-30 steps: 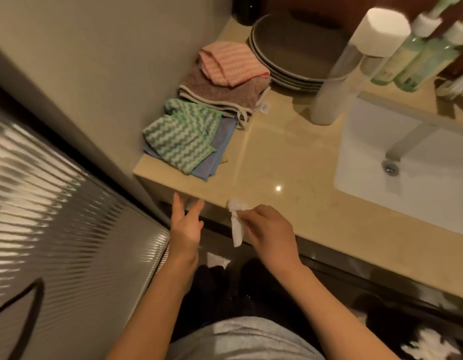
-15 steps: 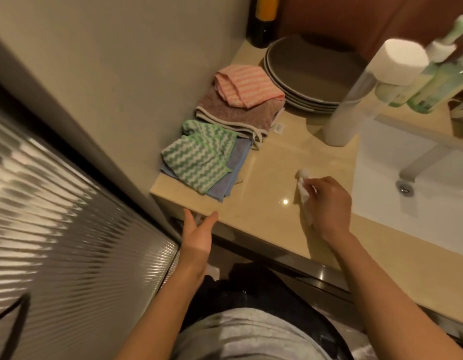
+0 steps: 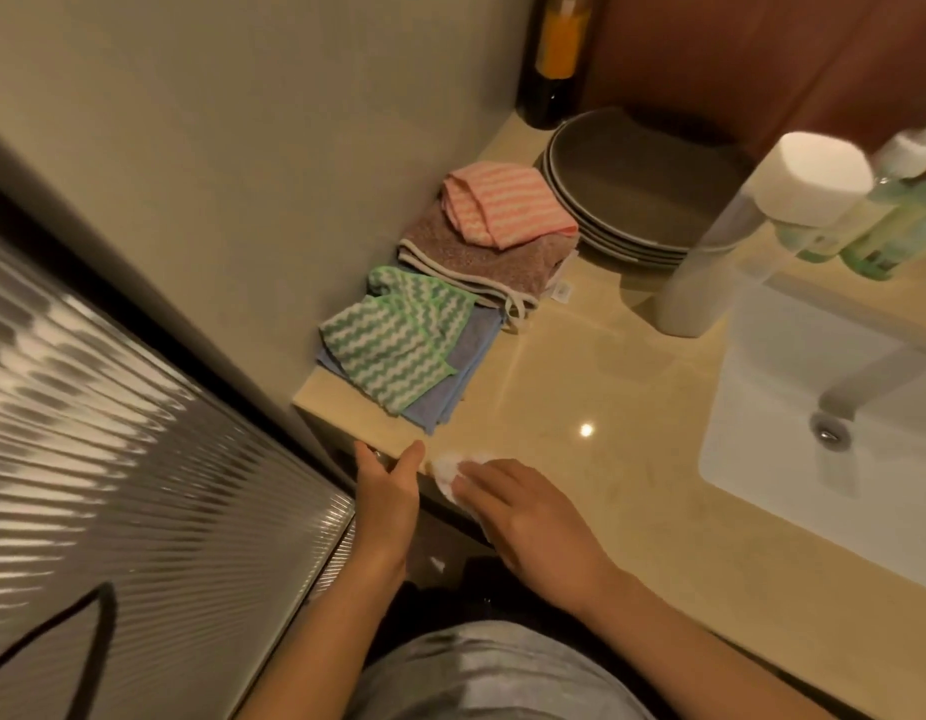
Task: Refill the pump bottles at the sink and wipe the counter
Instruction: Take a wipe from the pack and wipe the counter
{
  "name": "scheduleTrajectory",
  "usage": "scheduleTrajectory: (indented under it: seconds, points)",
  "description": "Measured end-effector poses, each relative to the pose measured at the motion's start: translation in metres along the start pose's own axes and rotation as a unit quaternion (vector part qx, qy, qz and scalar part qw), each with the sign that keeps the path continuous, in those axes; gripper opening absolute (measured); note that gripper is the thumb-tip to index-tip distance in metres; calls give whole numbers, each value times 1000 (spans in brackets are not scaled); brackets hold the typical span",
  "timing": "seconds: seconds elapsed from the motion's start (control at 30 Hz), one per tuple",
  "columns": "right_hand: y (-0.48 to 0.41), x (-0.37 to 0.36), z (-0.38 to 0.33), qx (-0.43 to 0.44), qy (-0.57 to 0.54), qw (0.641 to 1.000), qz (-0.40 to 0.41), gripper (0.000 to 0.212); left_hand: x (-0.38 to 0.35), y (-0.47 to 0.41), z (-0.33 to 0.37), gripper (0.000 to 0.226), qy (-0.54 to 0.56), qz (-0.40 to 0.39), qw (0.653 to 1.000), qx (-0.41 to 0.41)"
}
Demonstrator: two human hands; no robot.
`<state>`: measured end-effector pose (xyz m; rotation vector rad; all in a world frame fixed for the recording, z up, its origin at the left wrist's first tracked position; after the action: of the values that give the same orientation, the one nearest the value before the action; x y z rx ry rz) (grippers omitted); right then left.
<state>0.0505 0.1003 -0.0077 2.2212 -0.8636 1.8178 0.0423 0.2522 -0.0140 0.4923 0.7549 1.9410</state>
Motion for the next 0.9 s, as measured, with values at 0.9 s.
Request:
scheduleTrajectory:
  seconds: [0.9]
  points:
    - [-30,17,49,-106,-68,991,-50,38,3,-10,-11,52,44,49,998,-21]
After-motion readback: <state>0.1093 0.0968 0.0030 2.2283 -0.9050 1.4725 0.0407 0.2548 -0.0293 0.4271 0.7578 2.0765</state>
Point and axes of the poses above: each hand's wrist, its own y-axis away from the middle knuckle, its own x-axis out of the back of the hand, z = x × y, the point moved 2 cm from there along -y, towards the middle knuckle, and after that the axes turned 12 degrees about x, right-handed, at the moved point
